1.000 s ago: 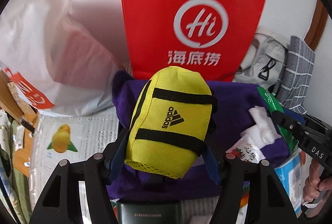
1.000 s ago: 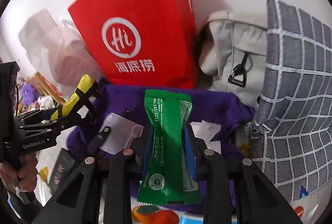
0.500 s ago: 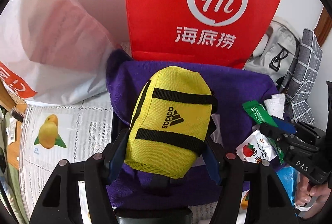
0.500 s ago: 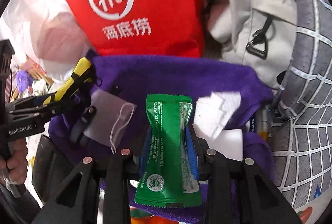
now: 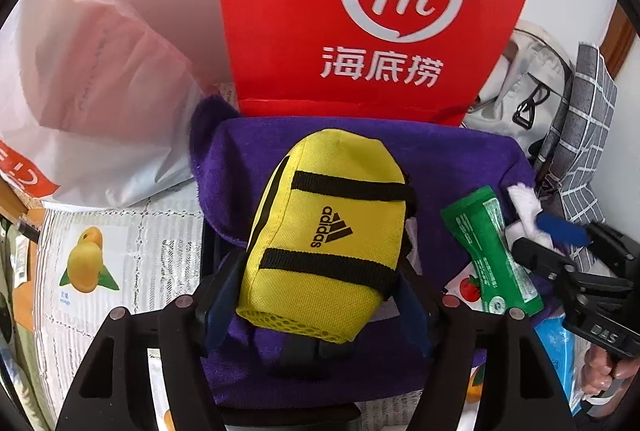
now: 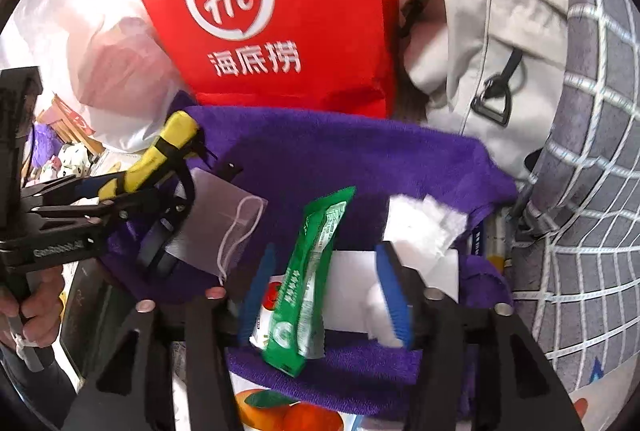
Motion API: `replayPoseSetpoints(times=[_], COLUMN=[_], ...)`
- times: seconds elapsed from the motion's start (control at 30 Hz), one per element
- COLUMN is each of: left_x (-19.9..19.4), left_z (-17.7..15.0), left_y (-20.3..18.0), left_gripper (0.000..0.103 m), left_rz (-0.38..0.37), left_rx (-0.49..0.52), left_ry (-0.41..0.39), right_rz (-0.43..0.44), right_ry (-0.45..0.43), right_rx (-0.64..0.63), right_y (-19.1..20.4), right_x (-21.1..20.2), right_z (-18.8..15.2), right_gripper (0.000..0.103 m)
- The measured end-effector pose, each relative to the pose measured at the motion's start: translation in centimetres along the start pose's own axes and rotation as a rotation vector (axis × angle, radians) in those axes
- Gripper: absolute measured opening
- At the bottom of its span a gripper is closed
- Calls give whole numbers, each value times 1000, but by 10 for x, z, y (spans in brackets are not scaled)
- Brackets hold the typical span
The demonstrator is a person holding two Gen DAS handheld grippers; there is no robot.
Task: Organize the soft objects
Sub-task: 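Lower the sachet and pouch onto the purple towel and open both grippers, then move both grippers back to the green tissue pack and white glove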
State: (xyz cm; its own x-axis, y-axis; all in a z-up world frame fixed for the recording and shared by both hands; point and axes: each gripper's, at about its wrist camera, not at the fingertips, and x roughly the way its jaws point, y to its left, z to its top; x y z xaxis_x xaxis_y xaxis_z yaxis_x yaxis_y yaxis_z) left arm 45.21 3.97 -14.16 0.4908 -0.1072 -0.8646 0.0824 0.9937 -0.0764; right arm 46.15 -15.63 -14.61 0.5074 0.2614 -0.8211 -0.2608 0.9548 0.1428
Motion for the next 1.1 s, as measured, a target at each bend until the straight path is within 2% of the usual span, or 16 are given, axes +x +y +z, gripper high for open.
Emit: replayPoseSetpoints(times=[0.13,0.37,0.73,0.93,1.1], left_x=[5,2,-29,-57,-91], left_z=[1,3,1,-1,-8], left_y=[-7,-12,-22,-25,-33], left_gripper=[71,72,73,73,73], left_rz=[23,-1,-45,-97,-43], left_rx=[16,16,42,39,57], left_ry=[14,13,-37,-78,-141], right_rz=[-16,-15,-32,-13,-16], right_ry=[-33,-54,-113,-142,-159], right_rx=[-19,-8,-4,29,29], right_y=[4,1,10,22,32], right_x=[-13,-26,-67,-101,-135], right_z=[2,1,-3,-24,-54], right_gripper=[62,62,62,62,63])
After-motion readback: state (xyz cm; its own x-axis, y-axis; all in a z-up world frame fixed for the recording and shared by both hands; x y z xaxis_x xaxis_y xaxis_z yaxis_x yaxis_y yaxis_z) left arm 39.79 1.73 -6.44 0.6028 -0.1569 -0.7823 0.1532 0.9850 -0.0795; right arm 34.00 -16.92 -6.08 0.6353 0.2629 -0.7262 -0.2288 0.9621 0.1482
